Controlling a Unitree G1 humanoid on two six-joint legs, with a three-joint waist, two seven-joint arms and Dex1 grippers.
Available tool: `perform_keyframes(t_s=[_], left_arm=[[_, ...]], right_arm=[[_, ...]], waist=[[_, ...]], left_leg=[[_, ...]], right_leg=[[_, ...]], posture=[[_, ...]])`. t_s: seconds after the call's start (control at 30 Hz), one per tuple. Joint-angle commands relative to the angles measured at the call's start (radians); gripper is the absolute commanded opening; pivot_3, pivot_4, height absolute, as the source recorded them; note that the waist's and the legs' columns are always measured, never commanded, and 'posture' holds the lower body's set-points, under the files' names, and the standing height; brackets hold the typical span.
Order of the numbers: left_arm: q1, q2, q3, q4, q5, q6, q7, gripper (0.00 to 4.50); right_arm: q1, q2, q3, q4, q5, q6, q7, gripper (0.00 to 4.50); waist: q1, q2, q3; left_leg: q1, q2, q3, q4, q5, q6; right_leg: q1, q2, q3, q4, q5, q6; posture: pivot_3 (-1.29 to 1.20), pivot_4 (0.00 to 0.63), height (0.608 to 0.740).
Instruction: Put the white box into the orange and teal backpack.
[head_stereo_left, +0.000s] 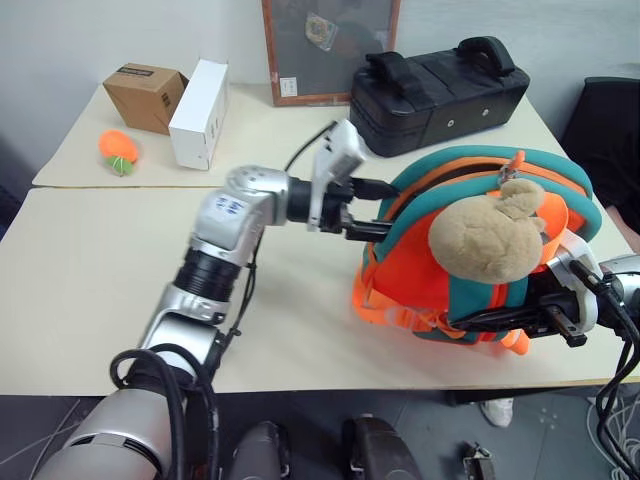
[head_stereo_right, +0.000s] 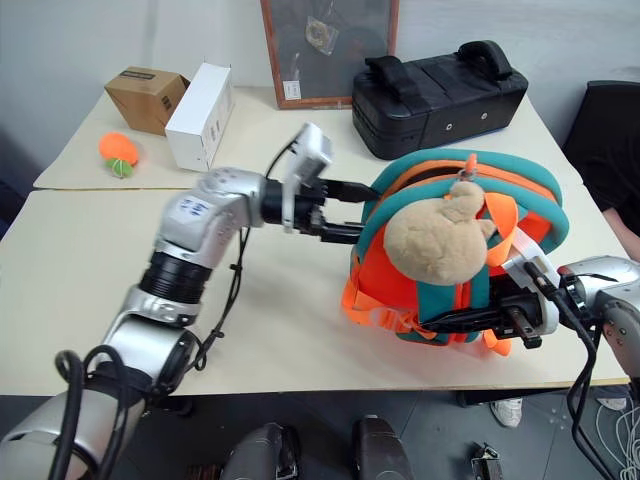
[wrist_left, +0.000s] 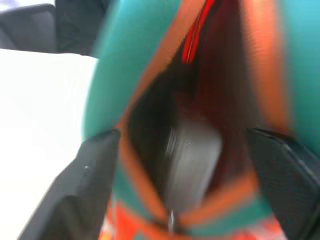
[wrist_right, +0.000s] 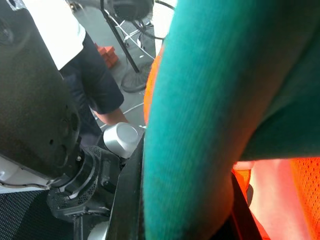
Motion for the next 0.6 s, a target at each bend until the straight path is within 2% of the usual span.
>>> perform_keyframes(t_s=[0.03,0.1,0.23,0.43,0.6], left_arm=[[-0.039,0.090,0.078,-0.110,-0.089,0.073,-0.048,4.09],[-0.049,0.127,0.125,-0.162,-0.162,0.145,-0.048,4.09],[-0.065,0.109,0.138,-0.293,-0.250,0.246,0.016,4.09],[-0.053,0.028,0.005,-0.370,-0.186,0.205,0.112,4.09],[-0.024,0.016,-0.078,-0.392,-0.171,0.162,0.085,4.09]], right_arm=[[-0.027,0.034,0.007,0.005,-0.039,-0.018,-0.026,0.03],[-0.042,0.055,0.012,0.010,-0.060,-0.018,-0.045,0.03],[-0.049,0.078,0.013,0.014,-0.089,-0.020,-0.053,0.03],[-0.059,0.098,0.014,0.009,-0.099,-0.007,-0.065,0.03],[-0.061,0.105,0.005,0.007,-0.092,0.012,-0.078,0.03]], waist=[[-0.002,0.000,0.000],[-0.003,0.000,0.000],[0.003,0.000,0.000],[0.002,0.000,0.000],[-0.007,0.000,0.000]], left_leg=[[0.000,0.000,0.000,0.000,0.000,0.000],[0.000,0.000,0.000,0.000,0.000,0.000],[0.000,0.000,-0.001,0.000,0.000,0.000],[0.001,-0.001,-0.001,0.002,0.000,0.001],[0.002,0.000,0.001,-0.001,0.001,-0.001]], right_leg=[[0.000,0.000,0.000,0.000,0.000,0.000],[0.000,0.000,0.000,0.000,0.000,0.000],[0.000,0.000,-0.001,0.001,0.000,0.000],[0.002,0.000,0.000,0.000,0.000,0.001],[0.001,0.002,0.003,0.001,0.000,0.001]], posture=[[0.00,0.150,0.740],[0.00,0.150,0.740],[0.00,0.150,0.740],[0.00,0.150,0.740],[0.00,0.150,0.740]])
